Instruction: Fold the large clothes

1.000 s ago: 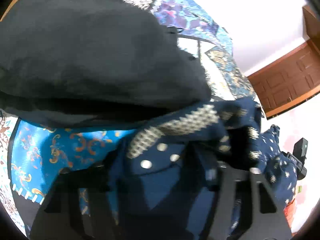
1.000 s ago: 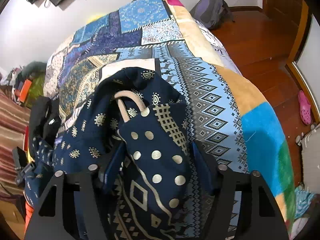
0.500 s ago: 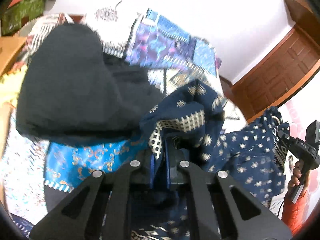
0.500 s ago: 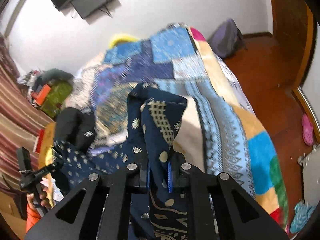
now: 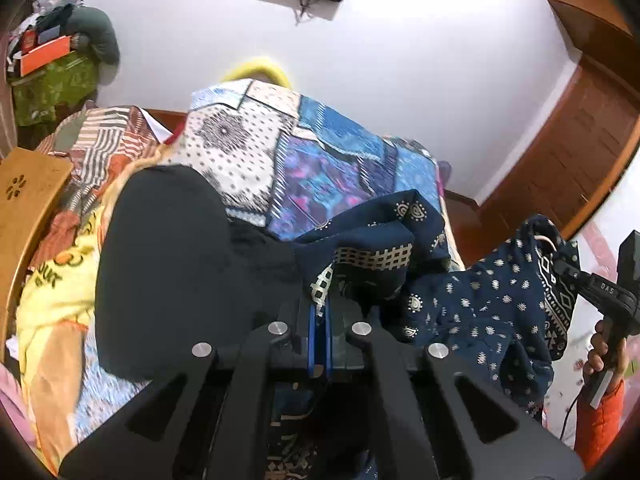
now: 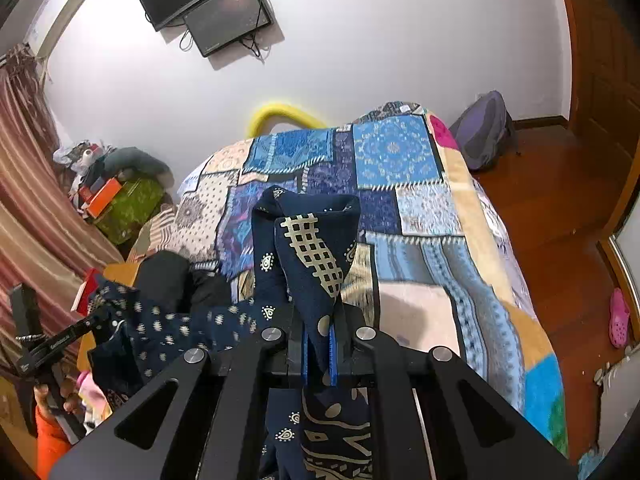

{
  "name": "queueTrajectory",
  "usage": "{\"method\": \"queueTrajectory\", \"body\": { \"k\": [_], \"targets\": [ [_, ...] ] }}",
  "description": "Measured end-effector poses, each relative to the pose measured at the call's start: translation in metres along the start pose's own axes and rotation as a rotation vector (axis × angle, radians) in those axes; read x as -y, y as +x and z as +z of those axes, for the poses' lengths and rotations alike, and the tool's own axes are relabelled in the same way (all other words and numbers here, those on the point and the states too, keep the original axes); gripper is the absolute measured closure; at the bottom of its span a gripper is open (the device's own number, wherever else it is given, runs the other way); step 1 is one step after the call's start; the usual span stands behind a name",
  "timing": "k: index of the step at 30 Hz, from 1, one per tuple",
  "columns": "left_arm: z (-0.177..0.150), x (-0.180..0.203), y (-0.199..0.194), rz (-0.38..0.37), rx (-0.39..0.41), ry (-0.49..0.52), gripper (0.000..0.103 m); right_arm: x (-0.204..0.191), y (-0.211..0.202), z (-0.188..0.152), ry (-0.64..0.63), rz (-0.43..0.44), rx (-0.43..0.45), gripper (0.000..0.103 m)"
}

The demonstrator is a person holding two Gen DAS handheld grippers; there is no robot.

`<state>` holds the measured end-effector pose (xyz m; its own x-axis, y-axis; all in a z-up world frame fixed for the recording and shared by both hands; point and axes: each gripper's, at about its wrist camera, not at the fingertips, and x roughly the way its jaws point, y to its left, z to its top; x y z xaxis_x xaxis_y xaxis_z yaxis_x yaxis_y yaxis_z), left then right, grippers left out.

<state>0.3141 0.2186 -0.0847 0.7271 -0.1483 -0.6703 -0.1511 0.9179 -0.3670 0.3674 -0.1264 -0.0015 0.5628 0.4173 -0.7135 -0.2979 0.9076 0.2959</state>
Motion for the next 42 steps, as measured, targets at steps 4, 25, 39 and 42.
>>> {"method": "queueTrajectory", "body": {
  "k": [4,25,39,42],
  "targets": [
    [0.013,-0.017,0.039,0.068,-0.034,-0.01,0.101,0.014,0.042,0.005,0.026,-0.046,-0.044,0.097],
    [-0.007,-0.061,0.124,0.197,-0.158,-0.031,0.099,0.048,0.113,-0.015,-0.056,-0.237,-0.16,0.094],
    [-0.013,-0.019,0.0,0.196,-0.002,0.121,0.054,-0.007,-0.02,-0.033,-0.211,-0.199,-0.032,0.026],
    [-0.027,-0.008,-0.025,0.211,0.026,0.161,0.047,-0.015,-0.043,-0.043,-0.22,-0.172,-0.019,0.025]
  ]
}}
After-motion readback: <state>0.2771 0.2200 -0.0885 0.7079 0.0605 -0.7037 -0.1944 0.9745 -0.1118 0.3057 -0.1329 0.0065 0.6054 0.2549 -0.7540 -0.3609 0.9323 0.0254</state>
